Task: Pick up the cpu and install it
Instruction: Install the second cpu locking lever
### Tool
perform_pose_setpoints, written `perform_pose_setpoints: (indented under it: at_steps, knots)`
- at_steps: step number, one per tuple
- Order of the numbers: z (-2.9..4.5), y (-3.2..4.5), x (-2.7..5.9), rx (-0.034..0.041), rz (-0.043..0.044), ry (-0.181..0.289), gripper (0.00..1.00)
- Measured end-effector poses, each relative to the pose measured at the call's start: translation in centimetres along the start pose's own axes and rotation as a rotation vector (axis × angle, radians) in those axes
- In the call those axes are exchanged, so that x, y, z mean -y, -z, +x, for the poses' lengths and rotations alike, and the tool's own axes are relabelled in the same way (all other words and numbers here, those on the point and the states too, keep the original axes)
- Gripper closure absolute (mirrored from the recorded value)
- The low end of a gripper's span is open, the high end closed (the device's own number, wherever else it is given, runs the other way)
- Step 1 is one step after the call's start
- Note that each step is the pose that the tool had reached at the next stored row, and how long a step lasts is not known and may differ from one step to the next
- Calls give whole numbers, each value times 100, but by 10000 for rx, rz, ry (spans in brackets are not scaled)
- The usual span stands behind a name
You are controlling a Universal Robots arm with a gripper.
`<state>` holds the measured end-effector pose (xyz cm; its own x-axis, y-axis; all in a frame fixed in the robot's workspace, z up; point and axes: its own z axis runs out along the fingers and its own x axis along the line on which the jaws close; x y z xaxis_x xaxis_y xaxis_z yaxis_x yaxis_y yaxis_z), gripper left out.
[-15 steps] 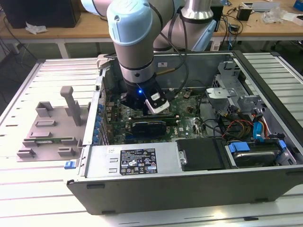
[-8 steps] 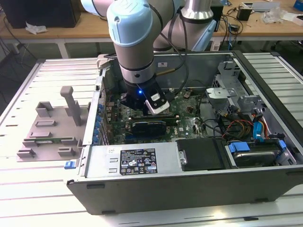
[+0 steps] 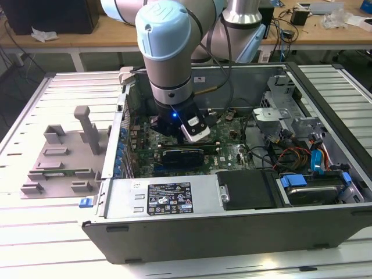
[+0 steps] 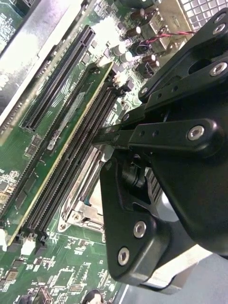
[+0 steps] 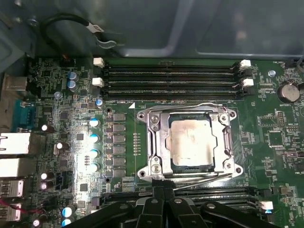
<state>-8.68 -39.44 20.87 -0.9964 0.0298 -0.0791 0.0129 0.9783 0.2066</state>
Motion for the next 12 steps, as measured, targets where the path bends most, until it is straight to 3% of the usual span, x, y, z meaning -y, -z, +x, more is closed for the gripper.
perform_pose_setpoints:
  at_steps: [10,12]
  knots:
    - [13,-2,52,1,-8,-3,89]
    - [15,-12,56,16,-44,0,89]
